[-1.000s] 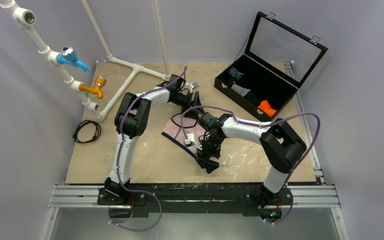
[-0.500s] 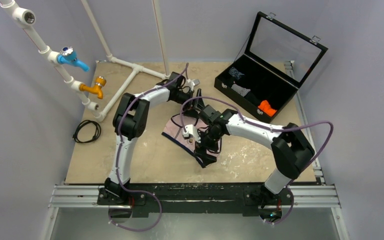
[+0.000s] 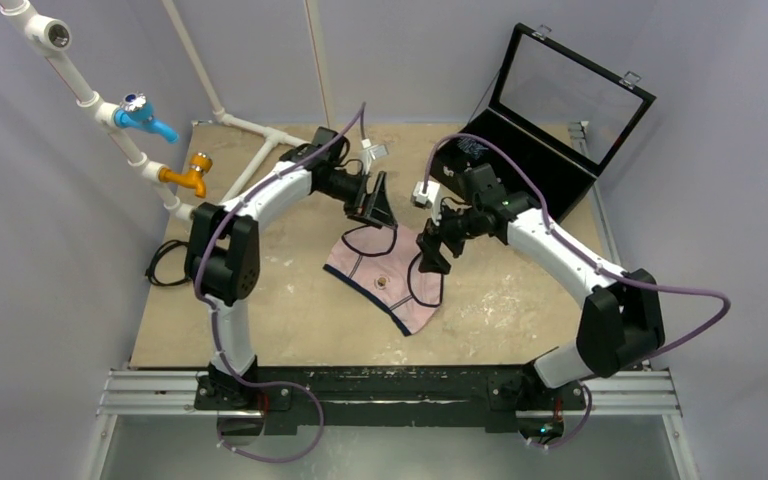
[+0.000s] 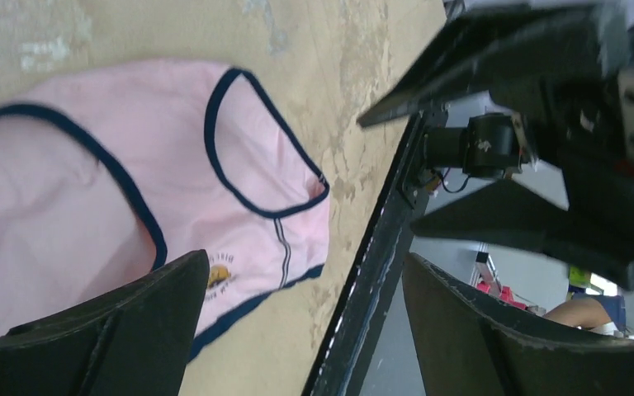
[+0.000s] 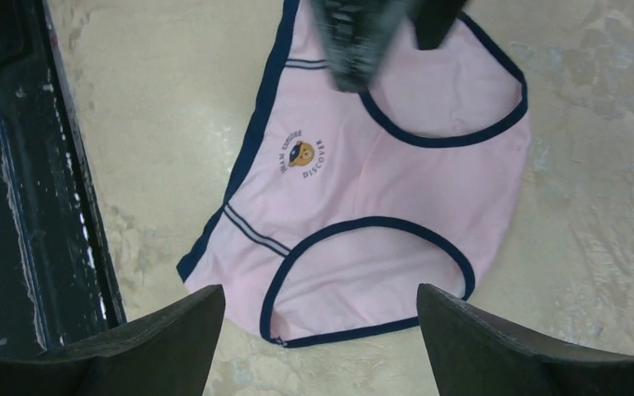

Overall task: Roll the underwear
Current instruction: Flatten out the underwear at the center of the board.

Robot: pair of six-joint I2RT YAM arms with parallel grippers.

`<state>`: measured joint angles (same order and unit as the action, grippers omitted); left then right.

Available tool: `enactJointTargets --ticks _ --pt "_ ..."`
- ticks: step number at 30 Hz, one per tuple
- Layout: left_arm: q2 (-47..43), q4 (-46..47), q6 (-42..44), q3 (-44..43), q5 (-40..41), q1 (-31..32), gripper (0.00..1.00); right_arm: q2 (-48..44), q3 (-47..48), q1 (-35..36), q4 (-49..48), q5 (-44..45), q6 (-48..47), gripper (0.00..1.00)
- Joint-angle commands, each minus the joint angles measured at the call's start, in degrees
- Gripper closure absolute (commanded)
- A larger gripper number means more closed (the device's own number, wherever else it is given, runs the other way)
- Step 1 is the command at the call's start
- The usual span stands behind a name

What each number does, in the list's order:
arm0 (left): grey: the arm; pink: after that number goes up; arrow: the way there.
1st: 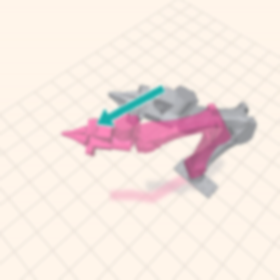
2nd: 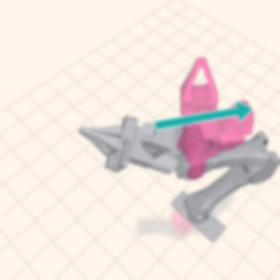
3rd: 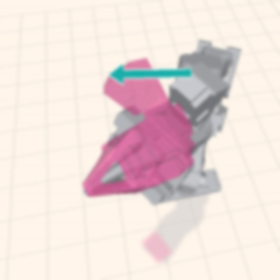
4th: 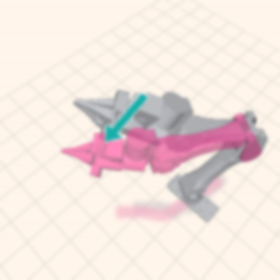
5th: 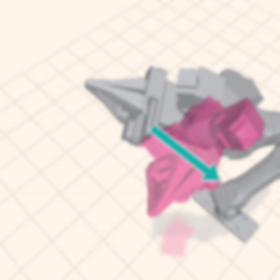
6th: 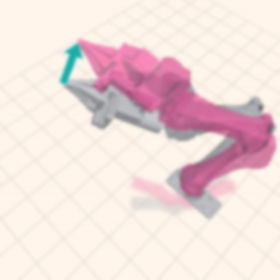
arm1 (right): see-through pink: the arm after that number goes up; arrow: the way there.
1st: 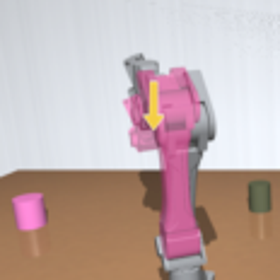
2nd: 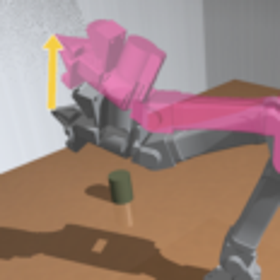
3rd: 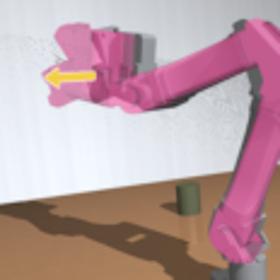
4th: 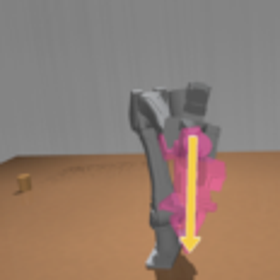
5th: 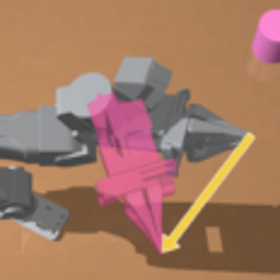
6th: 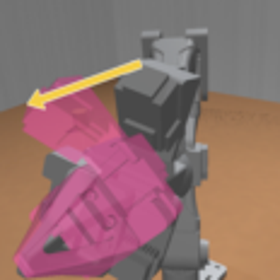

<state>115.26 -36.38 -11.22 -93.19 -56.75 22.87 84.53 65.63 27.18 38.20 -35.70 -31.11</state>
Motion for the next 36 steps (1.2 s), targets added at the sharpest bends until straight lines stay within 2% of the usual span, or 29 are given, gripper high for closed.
enactJointTargets --ticks 1,6,14,23,36 --pt "-6.0 -8.3 10.5 6.9 1.1 -2.9 0.15 1.6 0.0 -2.6 -7.0 -7.4 4.8 0.13" --pt "-8.9 -9.1 13.1 13.8 3.4 -4.8 0.16 11.2 5.1 -4.4 -9.0 -15.6 7.4 0.15" --pt "-6.3 -10.1 13.3 16.5 5.8 -8.0 0.18 27.9 15.7 -4.6 -9.1 -23.6 10.3 0.18" --pt "-1.9 -9.4 11.7 16.4 9.4 -9.0 0.18 38.2 23.1 -4.6 -9.5 -22.8 11.8 0.18" --pt "-1.5 -8.8 10.9 19.9 13.5 -9.0 0.19 42.1 26.0 -6.8 -9.5 -17.3 13.5 0.19"
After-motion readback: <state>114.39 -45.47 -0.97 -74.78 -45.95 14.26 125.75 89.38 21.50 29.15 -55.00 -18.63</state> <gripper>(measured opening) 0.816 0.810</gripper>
